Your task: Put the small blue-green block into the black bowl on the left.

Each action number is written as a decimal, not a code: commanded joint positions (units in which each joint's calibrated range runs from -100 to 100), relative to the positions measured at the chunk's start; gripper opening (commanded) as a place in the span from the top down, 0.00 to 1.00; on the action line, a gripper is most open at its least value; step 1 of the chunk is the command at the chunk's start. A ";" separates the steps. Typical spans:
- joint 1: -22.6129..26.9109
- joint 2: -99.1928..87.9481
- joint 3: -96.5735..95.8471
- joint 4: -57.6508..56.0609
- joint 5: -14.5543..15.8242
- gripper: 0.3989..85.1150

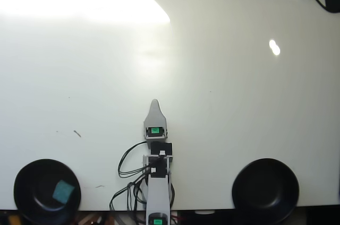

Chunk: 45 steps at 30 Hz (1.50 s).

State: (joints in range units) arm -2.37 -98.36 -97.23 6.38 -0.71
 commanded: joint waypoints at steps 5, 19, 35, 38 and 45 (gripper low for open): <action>-0.05 -0.89 -2.59 0.96 0.00 0.42; 3.61 -0.78 -2.77 -4.31 0.05 0.42; 3.66 -0.68 -2.77 -7.31 0.10 0.42; 3.66 -0.68 -2.77 -7.31 0.10 0.42; 3.66 -0.68 -2.77 -7.31 0.10 0.42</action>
State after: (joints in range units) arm 1.29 -98.36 -97.97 -0.95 -0.71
